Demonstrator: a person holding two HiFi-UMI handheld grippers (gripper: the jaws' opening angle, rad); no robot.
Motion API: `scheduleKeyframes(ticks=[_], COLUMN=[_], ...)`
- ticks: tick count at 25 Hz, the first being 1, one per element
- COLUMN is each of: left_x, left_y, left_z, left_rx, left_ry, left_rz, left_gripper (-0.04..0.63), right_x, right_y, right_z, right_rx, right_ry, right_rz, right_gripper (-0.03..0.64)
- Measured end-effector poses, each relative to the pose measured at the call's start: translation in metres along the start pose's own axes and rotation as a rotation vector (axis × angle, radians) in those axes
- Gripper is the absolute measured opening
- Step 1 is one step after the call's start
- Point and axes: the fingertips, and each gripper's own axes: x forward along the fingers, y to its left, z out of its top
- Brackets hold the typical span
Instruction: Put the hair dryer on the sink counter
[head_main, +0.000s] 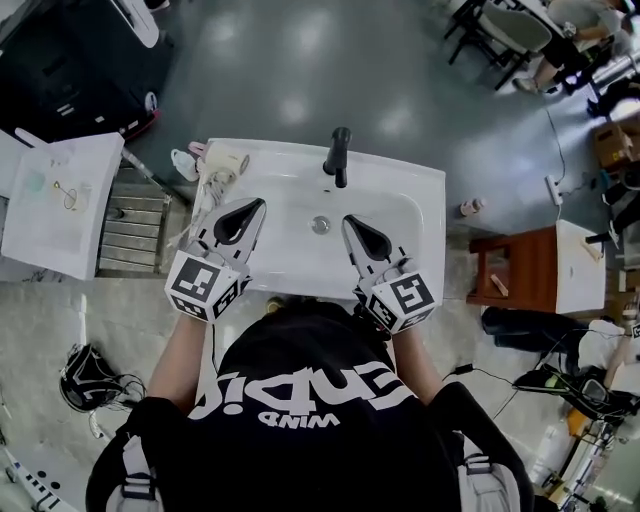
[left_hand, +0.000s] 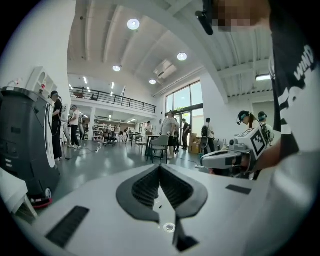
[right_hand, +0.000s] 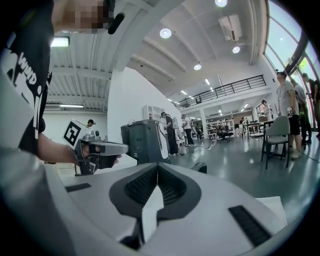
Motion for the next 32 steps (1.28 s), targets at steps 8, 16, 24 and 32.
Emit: scheduleKeyframes(ticks=[8, 16, 24, 32], left_x=[-0.014, -0.022, -0.023, -0.019], left_y=[0.002, 0.004, 0.008, 0.006], left_z=[0.000, -0.001, -0.002, -0.010], left_rx=[-0.001, -0.019, -0.018, -0.059], left_ry=[-0.036, -0.050, -0.049, -0.038], left_rz=[0.010, 0.052, 0.086, 0.072], left_gripper=[0.020, 0.020, 0.020, 0.020], right_x=[-0.004, -0.008, -0.008, -0.010], right_y=[0.006, 0.001, -0.003, -0.013], right_z=[0.015, 0.022, 0.025, 0.017], right_rx=[-0.030, -0.008, -0.002, 0.033], right_ry=[-0.059, -0.102, -0.113, -0.088], right_rz=[0.037, 0.007, -0.001, -0.009], right_gripper=[0.018, 0.018, 0.018, 0.018])
